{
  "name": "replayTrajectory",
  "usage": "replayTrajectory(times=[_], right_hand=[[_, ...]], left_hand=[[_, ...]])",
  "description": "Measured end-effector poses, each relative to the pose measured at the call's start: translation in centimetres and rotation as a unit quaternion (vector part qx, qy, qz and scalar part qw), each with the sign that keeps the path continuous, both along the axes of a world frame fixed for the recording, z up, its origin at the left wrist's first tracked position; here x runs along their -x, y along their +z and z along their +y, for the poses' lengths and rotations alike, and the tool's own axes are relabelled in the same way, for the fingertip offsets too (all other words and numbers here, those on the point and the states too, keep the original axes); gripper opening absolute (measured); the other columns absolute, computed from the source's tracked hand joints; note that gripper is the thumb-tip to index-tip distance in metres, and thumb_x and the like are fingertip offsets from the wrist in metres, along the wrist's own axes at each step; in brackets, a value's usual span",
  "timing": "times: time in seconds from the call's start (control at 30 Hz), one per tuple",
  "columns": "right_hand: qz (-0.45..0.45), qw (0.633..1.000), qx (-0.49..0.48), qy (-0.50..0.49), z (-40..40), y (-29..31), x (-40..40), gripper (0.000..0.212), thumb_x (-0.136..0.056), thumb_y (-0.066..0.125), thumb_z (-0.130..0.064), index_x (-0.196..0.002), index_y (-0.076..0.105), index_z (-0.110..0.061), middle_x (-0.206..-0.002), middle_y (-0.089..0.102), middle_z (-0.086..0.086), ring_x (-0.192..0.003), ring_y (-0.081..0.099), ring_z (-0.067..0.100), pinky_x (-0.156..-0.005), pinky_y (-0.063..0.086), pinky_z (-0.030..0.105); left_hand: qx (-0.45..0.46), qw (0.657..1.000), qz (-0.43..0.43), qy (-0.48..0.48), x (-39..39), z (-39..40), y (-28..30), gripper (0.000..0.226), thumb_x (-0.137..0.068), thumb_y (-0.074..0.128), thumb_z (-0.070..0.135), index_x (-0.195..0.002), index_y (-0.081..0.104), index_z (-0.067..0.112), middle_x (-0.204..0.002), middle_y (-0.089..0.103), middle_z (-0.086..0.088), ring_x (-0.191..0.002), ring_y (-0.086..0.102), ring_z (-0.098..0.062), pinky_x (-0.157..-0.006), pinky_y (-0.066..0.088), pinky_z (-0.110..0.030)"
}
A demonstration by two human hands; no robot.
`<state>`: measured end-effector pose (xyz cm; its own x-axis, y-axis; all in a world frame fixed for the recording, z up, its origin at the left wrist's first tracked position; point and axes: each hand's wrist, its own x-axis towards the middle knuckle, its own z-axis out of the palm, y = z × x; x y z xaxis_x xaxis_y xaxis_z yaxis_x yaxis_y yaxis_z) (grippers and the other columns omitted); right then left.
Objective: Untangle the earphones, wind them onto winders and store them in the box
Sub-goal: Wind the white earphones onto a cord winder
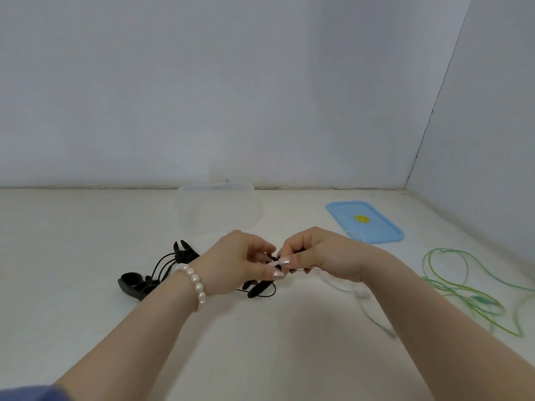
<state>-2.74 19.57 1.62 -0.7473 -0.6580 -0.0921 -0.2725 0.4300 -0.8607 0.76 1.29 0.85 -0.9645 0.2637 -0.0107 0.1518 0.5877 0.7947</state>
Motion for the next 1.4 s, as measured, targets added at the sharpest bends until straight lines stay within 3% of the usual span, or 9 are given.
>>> replayTrajectory(times=[0.2,0.3,0.37,0.53,0.7,0.77,0.9,1.1,1.4], right_hand=[[-0.064,0.992,0.1,-0.034,0.1,-0.2,0.5,0.012,-0.08,0.062,-0.013,-0.069,0.064,-0.015,-0.086,0.066,0.002,-0.083,0.058,0.015,-0.078,0.047,0.027],[-0.112,0.925,0.325,-0.164,1.0,0.7,1.1,0.022,-0.093,0.047,-0.003,-0.073,0.055,-0.008,-0.091,0.069,0.009,-0.088,0.065,0.022,-0.086,0.05,0.038],[-0.095,0.878,0.398,-0.248,1.7,1.1,1.5,0.024,-0.096,0.042,-0.006,-0.075,0.053,-0.007,-0.066,0.066,0.007,-0.066,0.064,0.022,-0.07,0.054,0.036],[0.007,0.931,0.25,-0.267,1.3,0.3,1.6,0.022,-0.095,0.049,-0.012,-0.079,0.065,-0.01,-0.046,0.039,-0.004,-0.047,0.032,0.012,-0.047,0.027,0.023],[0.139,0.975,-0.015,-0.172,0.3,1.0,0.3,0.018,-0.089,0.057,-0.017,-0.077,0.071,-0.018,-0.063,0.048,0.006,-0.057,0.038,0.013,-0.049,0.028,0.018],[0.121,0.981,-0.069,-0.134,0.2,1.0,0.0,0.016,-0.088,0.058,-0.015,-0.082,0.073,-0.013,-0.072,0.059,0.011,-0.063,0.046,0.011,-0.055,0.033,0.015],[0.06,0.993,-0.061,-0.079,0.0,0.6,0.0,0.023,-0.087,0.054,-0.003,-0.074,0.066,-0.017,-0.076,0.066,-0.003,-0.079,0.056,0.005,-0.084,0.04,0.019],[0.05,0.995,-0.06,-0.065,0.6,-0.3,0.6,0.018,-0.09,0.05,-0.007,-0.087,0.062,0.007,-0.066,0.047,0.002,-0.067,0.039,0.015,-0.069,0.031,0.031],[0.011,0.998,-0.048,-0.036,0.9,-0.8,0.9,0.038,-0.094,0.048,-0.014,-0.056,0.051,-0.016,-0.051,0.046,-0.006,-0.051,0.036,0.01,-0.058,0.031,0.024]], left_hand=[[-0.074,0.997,-0.032,0.019,0.3,-0.6,-0.4,0.019,-0.072,0.075,0.005,-0.09,0.073,0.006,-0.065,0.063,-0.01,-0.069,0.059,-0.021,-0.076,0.055,-0.039],[-0.221,0.97,-0.065,0.074,0.2,-0.3,-0.1,0.01,-0.08,0.065,0.003,-0.09,0.068,0.003,-0.073,0.066,-0.011,-0.067,0.063,-0.021,-0.057,0.054,-0.026],[-0.298,0.948,-0.079,0.08,0.1,-0.1,-0.1,0.009,-0.082,0.061,0.001,-0.089,0.066,0.003,-0.079,0.068,-0.012,-0.067,0.065,-0.018,-0.056,0.055,-0.026],[-0.401,0.911,-0.084,0.04,-0.5,1.0,0.0,0.015,-0.063,0.069,0.002,-0.077,0.066,0.005,-0.083,0.071,-0.014,-0.08,0.068,-0.028,-0.073,0.057,-0.033],[-0.223,0.966,0.096,0.086,-0.3,0.9,-0.3,0.017,-0.068,0.076,0.002,-0.076,0.07,0.016,-0.114,0.061,0.012,-0.064,0.064,-0.013,-0.064,0.048,-0.021],[-0.202,0.975,0.072,0.062,-0.3,0.9,-0.4,0.013,-0.073,0.073,0.004,-0.081,0.071,0.014,-0.103,0.067,0.012,-0.065,0.062,-0.014,-0.066,0.051,-0.024],[-0.195,0.98,-0.03,0.032,-0.5,1.1,-0.5,0.004,-0.078,0.069,0.014,-0.076,0.068,0.01,-0.065,0.069,0.006,-0.065,0.057,-0.01,-0.068,0.052,-0.029],[-0.27,0.948,-0.168,-0.011,-0.8,1.2,-0.5,0.04,-0.066,0.065,0.03,-0.092,0.068,-0.001,-0.099,0.072,-0.015,-0.086,0.066,-0.023,-0.074,0.055,-0.03],[-0.293,0.938,-0.186,0.011,-1.0,1.5,-0.5,0.014,-0.079,0.063,0.018,-0.081,0.052,0.009,-0.094,0.071,-0.023,-0.084,0.068,-0.037,-0.075,0.056,-0.038]])
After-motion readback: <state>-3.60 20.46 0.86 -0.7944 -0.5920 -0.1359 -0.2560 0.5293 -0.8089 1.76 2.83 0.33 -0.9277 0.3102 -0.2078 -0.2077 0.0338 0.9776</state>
